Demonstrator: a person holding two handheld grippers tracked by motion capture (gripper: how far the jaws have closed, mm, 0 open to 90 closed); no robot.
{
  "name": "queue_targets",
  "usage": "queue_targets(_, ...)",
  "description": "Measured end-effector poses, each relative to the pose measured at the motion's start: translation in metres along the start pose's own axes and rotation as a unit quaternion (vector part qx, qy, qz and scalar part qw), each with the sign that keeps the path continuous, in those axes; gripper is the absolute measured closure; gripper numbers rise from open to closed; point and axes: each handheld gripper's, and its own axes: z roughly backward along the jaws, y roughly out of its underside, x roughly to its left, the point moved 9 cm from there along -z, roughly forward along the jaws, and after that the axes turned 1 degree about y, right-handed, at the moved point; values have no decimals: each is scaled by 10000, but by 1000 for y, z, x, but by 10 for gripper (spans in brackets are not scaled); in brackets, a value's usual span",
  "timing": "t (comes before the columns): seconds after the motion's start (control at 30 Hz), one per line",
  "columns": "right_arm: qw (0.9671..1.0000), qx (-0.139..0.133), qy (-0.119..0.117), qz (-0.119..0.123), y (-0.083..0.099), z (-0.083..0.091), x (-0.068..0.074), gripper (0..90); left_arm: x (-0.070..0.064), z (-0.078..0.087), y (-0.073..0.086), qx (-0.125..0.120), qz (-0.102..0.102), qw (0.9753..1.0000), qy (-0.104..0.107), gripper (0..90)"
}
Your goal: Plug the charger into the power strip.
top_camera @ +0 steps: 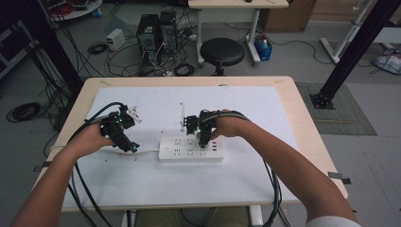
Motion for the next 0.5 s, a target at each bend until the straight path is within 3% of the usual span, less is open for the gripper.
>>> queue_targets(0.1,10000,-20,-33,-19,0,0,-2,622,-1,-2,0,7,-13,10000,35,180)
queue_targets(0.23,9995,27,-177,-267,0,-1,-4,619,0,-3,-1,-34,23,10000,31,180)
queue_targets(0.33,9999,68,-58,-99,0,-2,-4,620,1,-3,0,-50,25,10000,33,180)
queue_targets(0.5,9999,65,20,-74,-1,-4,-2,624,2,-3,0,-82,55,9999,33,180)
